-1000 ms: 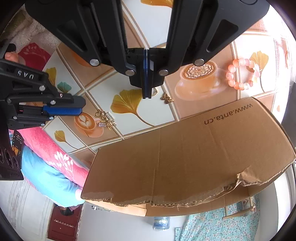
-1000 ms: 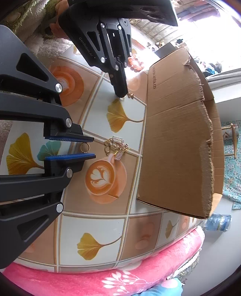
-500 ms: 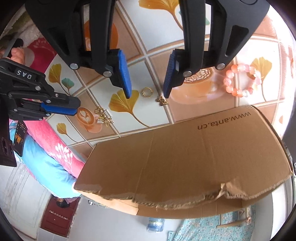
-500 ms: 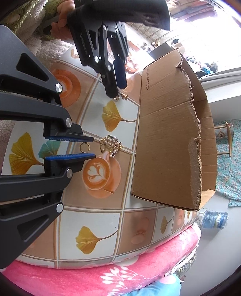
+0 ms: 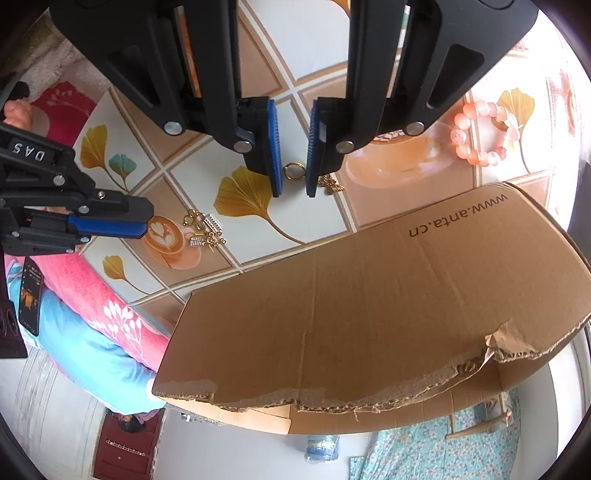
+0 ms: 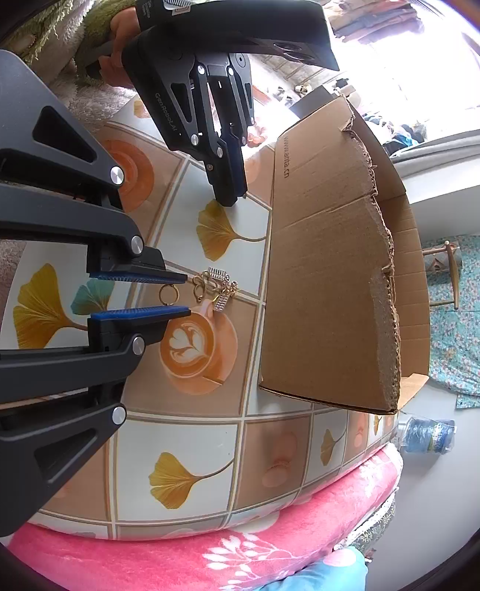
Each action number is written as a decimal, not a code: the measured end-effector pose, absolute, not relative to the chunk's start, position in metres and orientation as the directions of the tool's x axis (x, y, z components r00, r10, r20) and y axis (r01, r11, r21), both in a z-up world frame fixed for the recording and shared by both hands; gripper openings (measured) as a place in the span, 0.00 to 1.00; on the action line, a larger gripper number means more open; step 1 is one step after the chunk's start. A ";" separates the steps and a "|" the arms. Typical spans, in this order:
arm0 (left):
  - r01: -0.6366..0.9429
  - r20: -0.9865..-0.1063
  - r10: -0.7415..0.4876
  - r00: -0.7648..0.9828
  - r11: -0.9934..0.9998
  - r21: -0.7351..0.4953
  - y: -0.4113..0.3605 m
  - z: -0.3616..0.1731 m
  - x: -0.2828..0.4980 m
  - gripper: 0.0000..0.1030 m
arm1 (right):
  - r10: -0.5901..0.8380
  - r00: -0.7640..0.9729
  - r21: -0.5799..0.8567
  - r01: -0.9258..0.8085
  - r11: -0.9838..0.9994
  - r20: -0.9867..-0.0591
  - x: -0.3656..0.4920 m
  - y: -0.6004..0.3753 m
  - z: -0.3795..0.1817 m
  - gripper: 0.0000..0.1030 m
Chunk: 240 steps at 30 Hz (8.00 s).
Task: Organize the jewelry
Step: 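Close the right tool on the gold ring while the left tool holds the earring, then carry both held items over the box and open both tools inside, then withdraw both open tools from the box back to the table, then close the left tool on a gold earring while the right tool grips a gold chain earring, then carry both earrings over the box and open both tools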
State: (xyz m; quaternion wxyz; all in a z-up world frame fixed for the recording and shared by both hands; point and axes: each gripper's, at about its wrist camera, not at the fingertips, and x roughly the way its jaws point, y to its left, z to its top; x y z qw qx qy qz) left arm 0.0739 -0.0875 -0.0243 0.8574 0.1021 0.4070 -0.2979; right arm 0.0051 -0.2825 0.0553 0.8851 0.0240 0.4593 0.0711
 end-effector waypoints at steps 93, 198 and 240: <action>0.529 -0.719 -0.428 0.548 0.843 -0.099 -0.047 0.021 0.040 0.46 | 0.413 0.610 0.523 0.002 0.852 -0.676 0.003 -0.336 0.074 0.48; 0.560 -0.736 -0.411 0.538 0.827 -0.053 -0.046 -0.014 0.048 0.11 | 0.178 0.536 0.101 -0.170 0.980 -0.825 0.026 -0.277 0.067 0.12; 0.374 -0.582 -0.450 0.678 0.892 -0.253 0.004 0.099 0.166 0.45 | 0.325 0.694 0.279 -0.184 0.943 -0.642 0.126 -0.291 0.165 0.38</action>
